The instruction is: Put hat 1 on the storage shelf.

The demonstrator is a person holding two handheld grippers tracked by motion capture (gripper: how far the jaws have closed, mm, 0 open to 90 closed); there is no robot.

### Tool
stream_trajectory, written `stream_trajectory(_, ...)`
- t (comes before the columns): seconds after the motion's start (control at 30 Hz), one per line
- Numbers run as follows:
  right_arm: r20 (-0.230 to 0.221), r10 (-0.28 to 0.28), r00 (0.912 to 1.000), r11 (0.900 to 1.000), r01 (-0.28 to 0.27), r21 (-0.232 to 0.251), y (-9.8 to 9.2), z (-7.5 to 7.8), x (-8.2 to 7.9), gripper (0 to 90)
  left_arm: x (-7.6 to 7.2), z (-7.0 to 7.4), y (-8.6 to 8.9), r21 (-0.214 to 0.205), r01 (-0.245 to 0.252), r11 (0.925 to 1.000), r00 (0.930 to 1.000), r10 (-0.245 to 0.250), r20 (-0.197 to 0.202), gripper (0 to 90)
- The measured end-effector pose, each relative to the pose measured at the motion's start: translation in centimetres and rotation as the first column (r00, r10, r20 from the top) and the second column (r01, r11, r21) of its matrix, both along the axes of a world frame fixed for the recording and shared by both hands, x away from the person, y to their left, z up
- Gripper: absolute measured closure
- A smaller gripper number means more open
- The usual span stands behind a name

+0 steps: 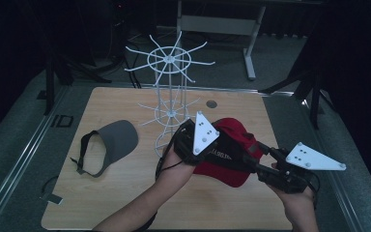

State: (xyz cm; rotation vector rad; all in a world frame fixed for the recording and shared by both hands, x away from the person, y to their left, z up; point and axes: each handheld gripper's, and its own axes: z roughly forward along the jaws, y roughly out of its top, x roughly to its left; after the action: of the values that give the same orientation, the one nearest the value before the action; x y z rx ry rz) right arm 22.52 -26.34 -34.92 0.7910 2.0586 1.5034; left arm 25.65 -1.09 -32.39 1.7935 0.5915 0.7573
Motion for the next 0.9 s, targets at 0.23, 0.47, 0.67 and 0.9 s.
stream_trajectory(0.23, 0.014, 0.084, 0.9963, 0.9964, -0.084, -0.013, -0.2, 0.3, -0.9, 35.8, 0.2, -0.2, 0.6, -0.027, 0.016, 0.9995, 0.9997, -0.016, -0.018, 86.4)
stream_trajectory(0.47, 0.027, 0.106, 0.994, 0.9942, -0.107, 0.012, -1.0, 0.8, -1.1, 42.0, 0.2, -0.6, 1.8, -0.041, 0.112, 0.9928, 0.9936, -0.113, -0.008, 86.3)
stream_trajectory(0.67, 0.027, 0.095, 0.9951, 0.9955, -0.095, -0.008, -1.2, 0.8, -0.2, 49.5, 0.6, -0.8, 3.2, -0.054, 0.191, 0.9802, 0.9814, -0.191, -0.012, 86.1)
stream_trajectory(0.9, 0.048, 0.139, 0.9891, 0.99, -0.138, -0.03, -0.3, 1.2, 0.0, 55.1, 0.6, -0.8, 3.6, -0.036, 0.354, 0.9347, 0.9346, -0.355, -0.028, 86.0)
